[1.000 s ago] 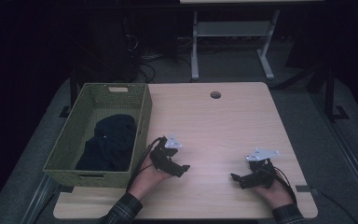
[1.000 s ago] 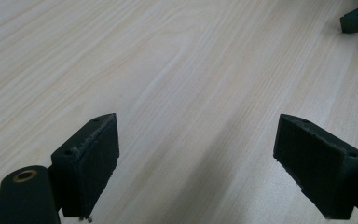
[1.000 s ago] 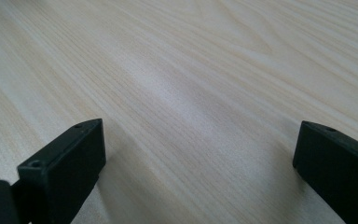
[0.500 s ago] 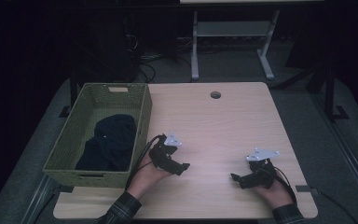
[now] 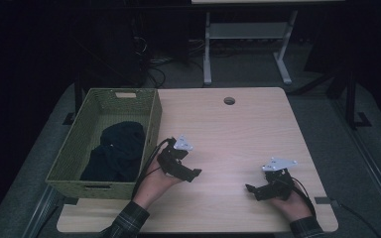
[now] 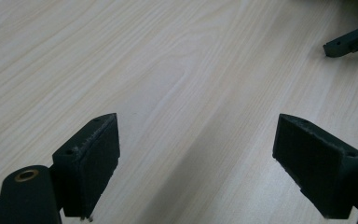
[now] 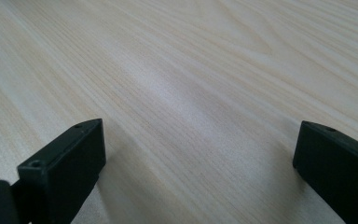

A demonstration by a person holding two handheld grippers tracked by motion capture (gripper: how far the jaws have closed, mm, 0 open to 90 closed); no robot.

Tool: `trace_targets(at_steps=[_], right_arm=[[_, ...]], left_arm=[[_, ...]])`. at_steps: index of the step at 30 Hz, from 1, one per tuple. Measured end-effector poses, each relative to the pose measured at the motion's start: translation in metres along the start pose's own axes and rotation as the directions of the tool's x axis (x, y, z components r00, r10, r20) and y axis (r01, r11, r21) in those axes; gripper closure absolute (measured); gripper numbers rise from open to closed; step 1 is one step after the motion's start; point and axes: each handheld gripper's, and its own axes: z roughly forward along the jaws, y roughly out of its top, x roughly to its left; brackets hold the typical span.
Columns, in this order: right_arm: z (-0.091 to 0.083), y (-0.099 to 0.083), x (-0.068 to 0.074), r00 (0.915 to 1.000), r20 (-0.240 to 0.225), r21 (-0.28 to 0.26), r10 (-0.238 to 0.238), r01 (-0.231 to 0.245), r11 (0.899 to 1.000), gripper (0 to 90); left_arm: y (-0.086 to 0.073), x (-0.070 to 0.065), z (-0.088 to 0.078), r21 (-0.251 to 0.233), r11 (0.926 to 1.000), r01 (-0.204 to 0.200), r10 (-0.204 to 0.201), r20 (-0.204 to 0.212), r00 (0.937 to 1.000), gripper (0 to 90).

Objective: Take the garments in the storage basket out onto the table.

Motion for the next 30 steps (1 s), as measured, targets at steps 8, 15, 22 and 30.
trace_targets(at_steps=[8,15,22,30], right_arm=[[0.0,0.0,0.0,1.0,0.0,0.0,-0.001,0.001,1.0,2.0],[0.0,0.0,0.0,1.0,0.0,0.0,-0.001,0.001,1.0,2.0],[0.0,0.0,0.0,1.0,0.001,-0.001,-0.002,0.002,1.0,2.0],[0.0,0.0,0.0,1.0,0.0,-0.001,-0.002,0.002,1.0,2.0]], left_arm=[[0.007,0.002,-0.005,-0.005,1.0,-0.005,0.005,0.017,0.9998,14.3],[0.009,0.004,-0.006,0.002,0.9999,-0.015,0.015,0.029,0.9995,14.3],[0.014,0.007,-0.008,0.016,0.9995,-0.029,0.028,0.043,0.9987,14.3],[0.02,0.016,-0.016,0.001,1.0,-0.007,0.007,0.043,0.999,14.5]])
